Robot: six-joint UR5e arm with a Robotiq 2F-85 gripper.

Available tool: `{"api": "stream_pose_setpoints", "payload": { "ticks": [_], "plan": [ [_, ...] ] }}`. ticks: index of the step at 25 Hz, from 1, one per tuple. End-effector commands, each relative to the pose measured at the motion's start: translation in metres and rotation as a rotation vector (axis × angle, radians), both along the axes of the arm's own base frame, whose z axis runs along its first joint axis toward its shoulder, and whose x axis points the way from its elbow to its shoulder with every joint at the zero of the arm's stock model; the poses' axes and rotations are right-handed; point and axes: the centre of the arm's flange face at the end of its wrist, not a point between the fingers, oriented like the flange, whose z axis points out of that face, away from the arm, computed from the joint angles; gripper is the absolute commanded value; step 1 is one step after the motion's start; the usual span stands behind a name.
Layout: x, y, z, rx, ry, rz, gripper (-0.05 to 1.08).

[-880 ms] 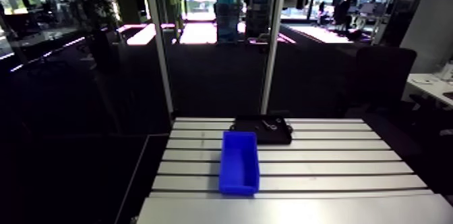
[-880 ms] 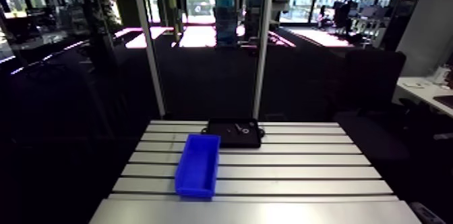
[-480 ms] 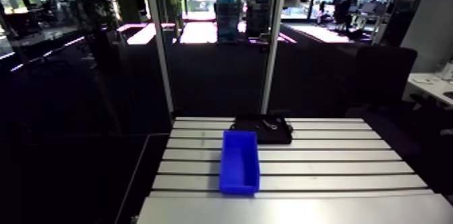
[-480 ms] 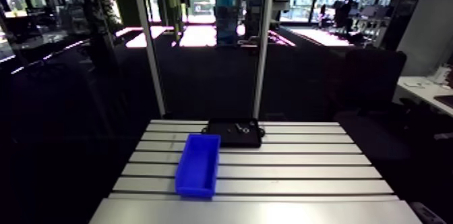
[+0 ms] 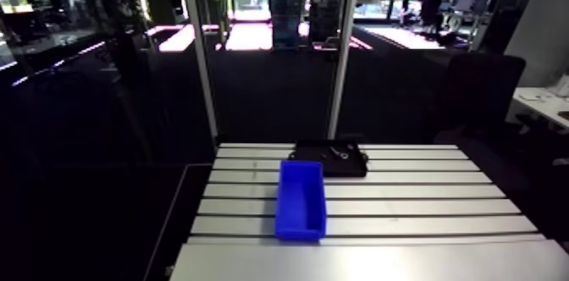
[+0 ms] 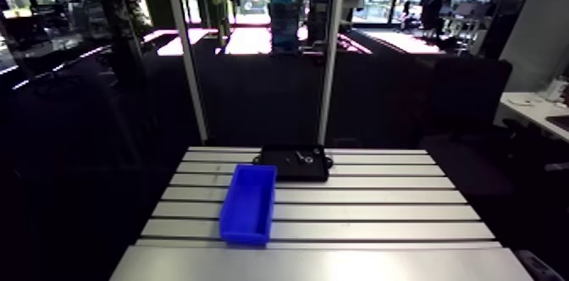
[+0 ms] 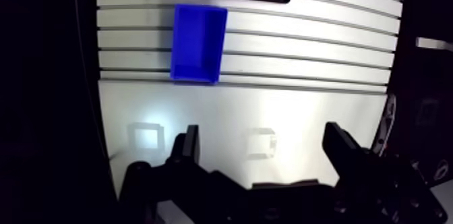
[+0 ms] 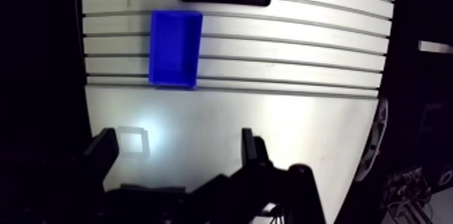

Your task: Pick up the M10 bolt from the tray and put it into the blue bin.

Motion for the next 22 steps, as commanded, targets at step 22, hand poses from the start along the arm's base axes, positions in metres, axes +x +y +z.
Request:
{"api": "stream_pose_setpoints", "payload": {
  "ticks": [22],
  "plan": [
    [-0.182,0.06,-0.205,-0.016,-0.037,0.291,0.01]
  ]
}}
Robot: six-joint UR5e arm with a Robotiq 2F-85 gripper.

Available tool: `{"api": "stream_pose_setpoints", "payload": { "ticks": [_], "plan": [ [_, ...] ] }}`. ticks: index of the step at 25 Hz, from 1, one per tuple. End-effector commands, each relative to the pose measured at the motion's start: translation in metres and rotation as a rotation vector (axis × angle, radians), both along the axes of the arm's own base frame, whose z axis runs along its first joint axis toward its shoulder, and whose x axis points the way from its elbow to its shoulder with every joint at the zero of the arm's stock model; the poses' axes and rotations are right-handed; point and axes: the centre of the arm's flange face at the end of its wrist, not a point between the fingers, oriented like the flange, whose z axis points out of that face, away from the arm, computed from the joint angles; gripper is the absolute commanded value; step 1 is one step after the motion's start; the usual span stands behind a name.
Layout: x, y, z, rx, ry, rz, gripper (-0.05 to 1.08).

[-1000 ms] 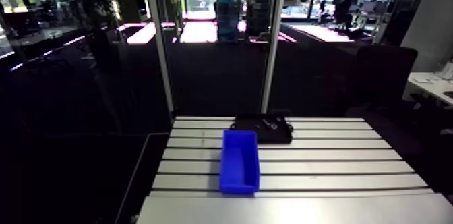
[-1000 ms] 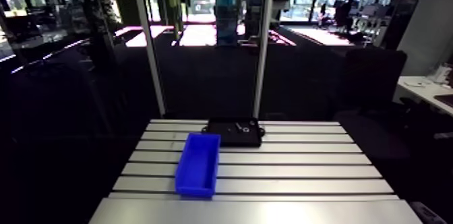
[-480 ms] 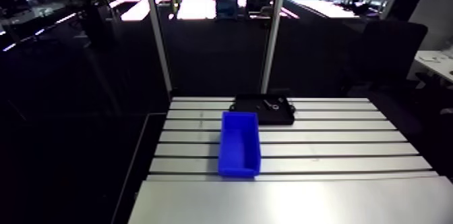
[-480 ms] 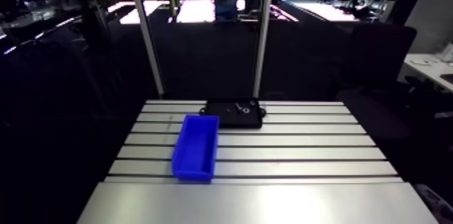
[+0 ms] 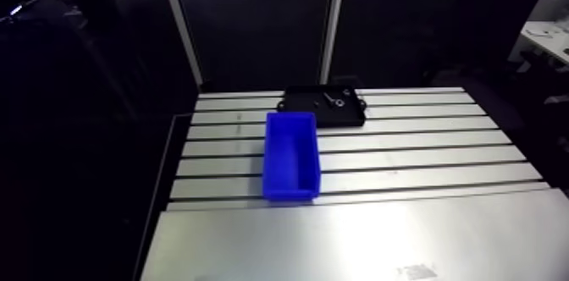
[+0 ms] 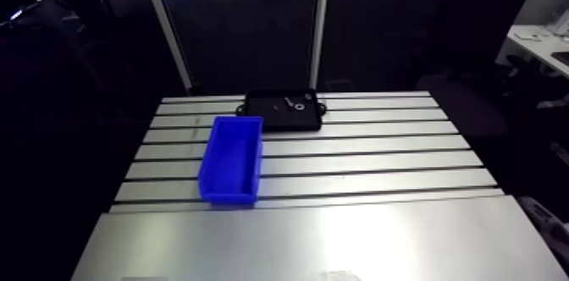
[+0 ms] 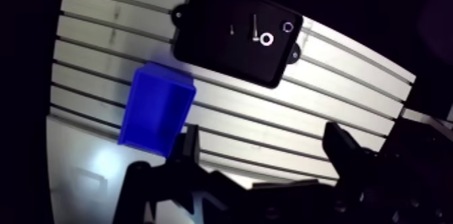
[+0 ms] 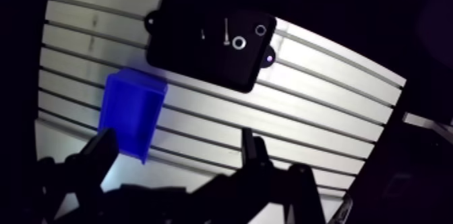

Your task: Pick up the M10 bolt from the tray and put it into the blue bin.

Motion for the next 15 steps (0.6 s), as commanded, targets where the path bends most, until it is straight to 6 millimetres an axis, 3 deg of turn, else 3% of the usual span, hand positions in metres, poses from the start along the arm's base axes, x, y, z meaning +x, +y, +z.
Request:
{"api": "stream_pose_setpoints", "payload": {
  "ticks": [1,8,15],
  "plan": [
    [-0.063,0.022,-0.084,-0.005,-0.055,0.034,0.01],
    [-0.092,0.028,-0.126,-0.007,-0.088,0.031,0.01],
    [-0.099,0.039,-0.165,-0.011,-0.126,0.017,0.02]
  ]
}}
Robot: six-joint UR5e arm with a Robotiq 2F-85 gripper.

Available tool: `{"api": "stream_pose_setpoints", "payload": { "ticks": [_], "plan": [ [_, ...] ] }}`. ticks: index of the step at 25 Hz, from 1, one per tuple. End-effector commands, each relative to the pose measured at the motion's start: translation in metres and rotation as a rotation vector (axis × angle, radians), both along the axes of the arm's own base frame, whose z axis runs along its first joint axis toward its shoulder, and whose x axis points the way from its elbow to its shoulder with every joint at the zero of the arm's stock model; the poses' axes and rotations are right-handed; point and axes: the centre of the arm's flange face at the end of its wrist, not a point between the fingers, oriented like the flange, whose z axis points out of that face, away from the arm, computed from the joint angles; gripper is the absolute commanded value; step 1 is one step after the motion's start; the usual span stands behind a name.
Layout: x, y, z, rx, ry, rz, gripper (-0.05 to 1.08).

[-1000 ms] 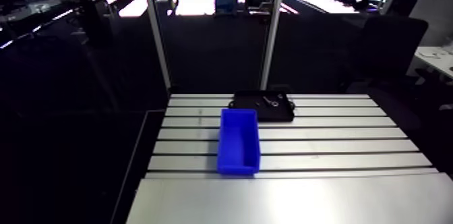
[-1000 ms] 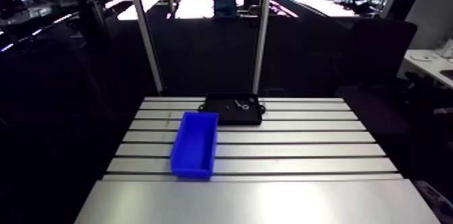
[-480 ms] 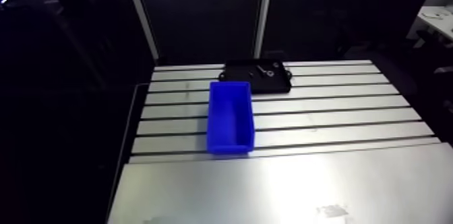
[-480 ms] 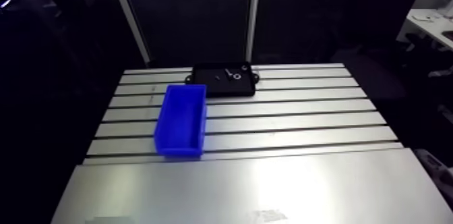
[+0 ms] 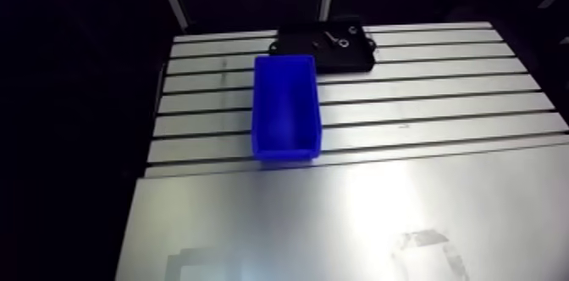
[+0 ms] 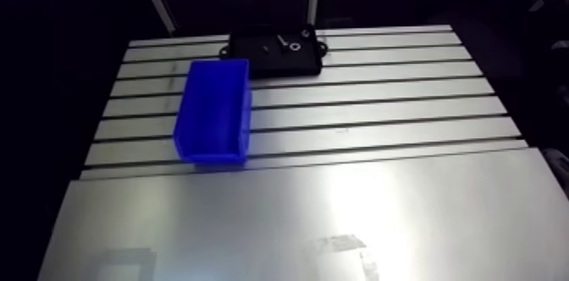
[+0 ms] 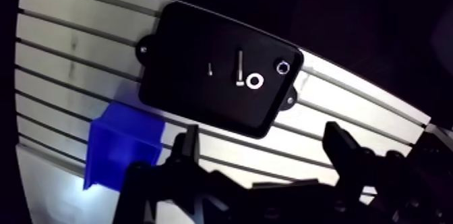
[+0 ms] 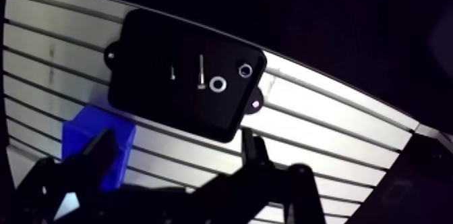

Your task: Pick up the M10 bolt from the tray and put it into the blue bin.

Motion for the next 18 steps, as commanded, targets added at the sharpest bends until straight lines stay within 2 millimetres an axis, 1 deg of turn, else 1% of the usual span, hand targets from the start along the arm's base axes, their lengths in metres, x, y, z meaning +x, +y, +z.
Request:
{"api": "stream_pose_setpoints", "payload": {
  "ticks": [1,5,8,10,12,15,18],
  "plan": [
    [-0.021,0.016,-0.061,-0.005,-0.057,-0.015,0.02],
    [-0.02,0.018,-0.071,-0.008,-0.074,-0.008,0.13],
    [-0.018,0.017,-0.081,-0.008,-0.077,-0.006,0.26],
    [-0.019,0.017,-0.084,-0.005,-0.05,-0.002,0.32],
    [-0.017,0.016,-0.09,-0.005,-0.048,-0.003,0.42],
    [-0.012,0.017,-0.101,-0.007,-0.068,-0.006,0.47],
    [-0.006,0.016,-0.112,-0.01,-0.089,-0.006,0.48]
  ]
}}
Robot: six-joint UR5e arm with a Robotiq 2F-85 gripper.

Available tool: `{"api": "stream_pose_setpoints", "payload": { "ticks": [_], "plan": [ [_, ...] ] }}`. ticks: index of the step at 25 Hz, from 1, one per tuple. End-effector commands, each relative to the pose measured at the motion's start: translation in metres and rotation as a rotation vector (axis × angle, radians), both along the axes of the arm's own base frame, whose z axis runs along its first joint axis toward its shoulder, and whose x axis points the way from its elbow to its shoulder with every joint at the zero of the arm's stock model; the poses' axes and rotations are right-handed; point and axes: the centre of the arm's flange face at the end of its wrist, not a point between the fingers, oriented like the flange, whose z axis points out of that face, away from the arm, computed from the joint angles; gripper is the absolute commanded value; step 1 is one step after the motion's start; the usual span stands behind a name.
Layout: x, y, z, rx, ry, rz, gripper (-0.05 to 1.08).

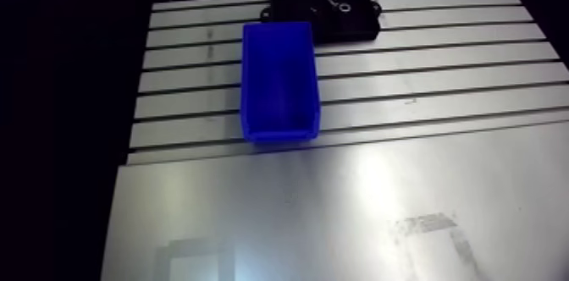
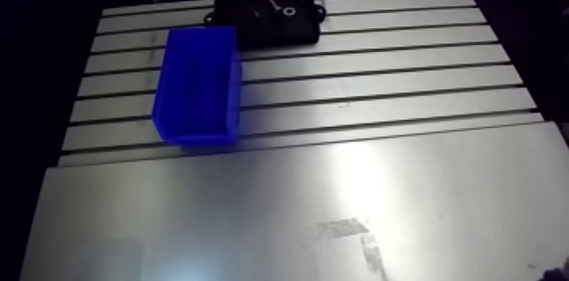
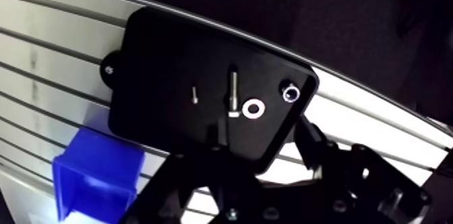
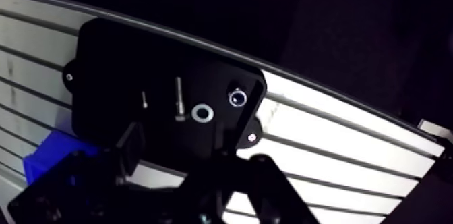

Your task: Pick up the M10 bolt from the tray and put it into the blue bin.

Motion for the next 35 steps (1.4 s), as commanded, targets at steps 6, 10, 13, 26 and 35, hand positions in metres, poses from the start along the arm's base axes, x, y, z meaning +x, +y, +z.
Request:
{"api": "stream_pose_setpoints", "payload": {
  "ticks": [6,10,13,26,35],
  "plan": [
    [0.015,-0.001,-0.036,-0.002,-0.024,0.0,0.5],
    [0.019,-0.001,-0.042,-0.003,-0.03,-0.004,0.5],
    [0.021,0.0,-0.049,-0.001,-0.02,-0.014,0.5],
    [0.021,-0.003,-0.057,-0.005,0.021,-0.019,0.5],
    [0.02,-0.003,-0.066,-0.008,0.032,-0.021,0.5]
  ]
}}
